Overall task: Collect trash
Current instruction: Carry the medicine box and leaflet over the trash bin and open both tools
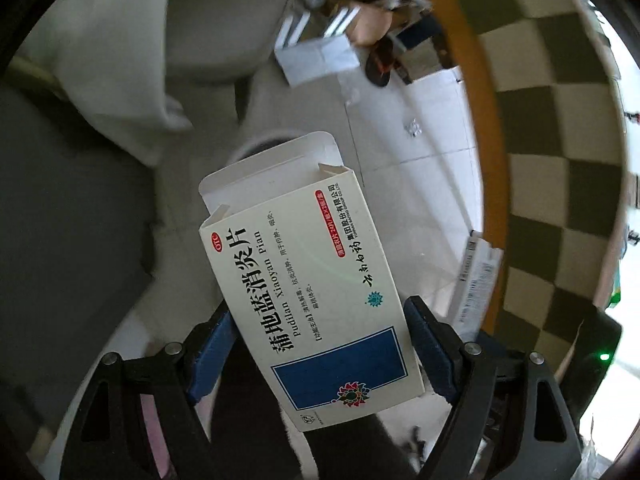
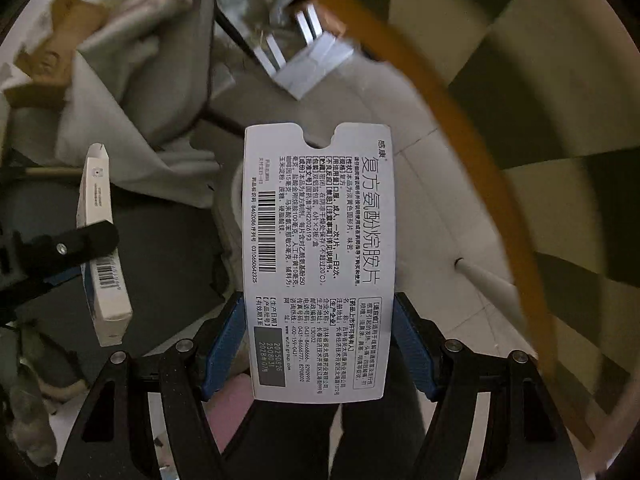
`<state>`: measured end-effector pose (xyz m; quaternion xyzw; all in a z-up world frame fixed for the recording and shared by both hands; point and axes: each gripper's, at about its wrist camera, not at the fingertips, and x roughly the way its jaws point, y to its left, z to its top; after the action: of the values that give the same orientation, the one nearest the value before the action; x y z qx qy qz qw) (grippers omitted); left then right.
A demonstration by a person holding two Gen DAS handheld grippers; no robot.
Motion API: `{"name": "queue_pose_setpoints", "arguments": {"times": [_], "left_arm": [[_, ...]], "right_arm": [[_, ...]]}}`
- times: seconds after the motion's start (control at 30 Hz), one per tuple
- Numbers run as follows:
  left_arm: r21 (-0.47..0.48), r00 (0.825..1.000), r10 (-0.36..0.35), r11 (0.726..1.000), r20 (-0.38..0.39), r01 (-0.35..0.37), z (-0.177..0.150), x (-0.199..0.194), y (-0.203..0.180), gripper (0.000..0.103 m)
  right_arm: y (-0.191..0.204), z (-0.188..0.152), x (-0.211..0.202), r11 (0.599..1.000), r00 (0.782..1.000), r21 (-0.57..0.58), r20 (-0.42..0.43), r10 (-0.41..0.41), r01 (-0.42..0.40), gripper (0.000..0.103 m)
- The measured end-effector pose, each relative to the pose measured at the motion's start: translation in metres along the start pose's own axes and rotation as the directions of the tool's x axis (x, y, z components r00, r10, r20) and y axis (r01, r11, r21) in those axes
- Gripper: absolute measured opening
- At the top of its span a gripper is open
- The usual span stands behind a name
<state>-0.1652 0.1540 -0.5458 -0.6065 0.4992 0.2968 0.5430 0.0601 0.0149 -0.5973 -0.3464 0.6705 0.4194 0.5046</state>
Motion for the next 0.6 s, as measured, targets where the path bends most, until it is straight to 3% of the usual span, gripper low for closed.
{"name": "queue_pose_setpoints", "arguments": {"times": [0.17,0.23,0.27,0.37,0.4,0.43,0.5,0.57,0.6], "left_arm": [[-0.026,0.997,-0.061,0.998,-0.036,0.060,0.035,0.069,0.024,0.084],[-0.033,0.997,-0.051,0.998,-0.057,0.049,0.047,0.093,0.031,0.091],[-0.031,0.997,-0.043,0.999,-0.063,0.041,0.052,0.103,0.035,0.100],[-0.028,0.998,-0.003,1.000,-0.055,0.002,0.060,0.117,0.045,0.100],[-0.032,0.999,0.014,0.999,-0.052,-0.016,0.060,0.119,0.048,0.100],[-0.033,0.998,0.035,0.999,-0.047,-0.036,0.059,0.119,0.055,0.100],[-0.028,0.994,0.104,0.994,-0.013,-0.105,0.054,0.114,0.062,0.100],[-0.007,0.975,0.220,0.975,0.043,-0.220,0.047,0.104,0.065,0.100],[0.000,0.956,0.284,0.959,0.073,-0.284,0.041,0.097,0.066,0.100]], "right_arm": [[0.002,0.026,0.077,1.000,1.000,0.009,-0.019,0.009,-0.008,0.074],[0.006,0.037,0.104,1.000,0.999,-0.009,-0.035,0.013,-0.014,0.074],[0.007,0.043,0.117,1.000,0.999,-0.010,-0.044,0.024,-0.025,0.074],[0.009,0.054,0.153,0.998,0.996,-0.022,-0.065,0.061,-0.062,0.075],[0.008,0.056,0.161,0.997,0.994,-0.019,-0.075,0.077,-0.078,0.084],[0.008,0.058,0.166,0.996,0.994,-0.014,-0.077,0.082,-0.083,0.099],[0.008,0.059,0.173,0.995,0.993,-0.016,-0.075,0.094,-0.096,0.103],[0.010,0.054,0.169,0.997,0.996,-0.029,-0.067,0.065,-0.067,0.103],[0.012,0.053,0.168,0.998,0.997,-0.038,-0.064,0.049,-0.052,0.103]]}}
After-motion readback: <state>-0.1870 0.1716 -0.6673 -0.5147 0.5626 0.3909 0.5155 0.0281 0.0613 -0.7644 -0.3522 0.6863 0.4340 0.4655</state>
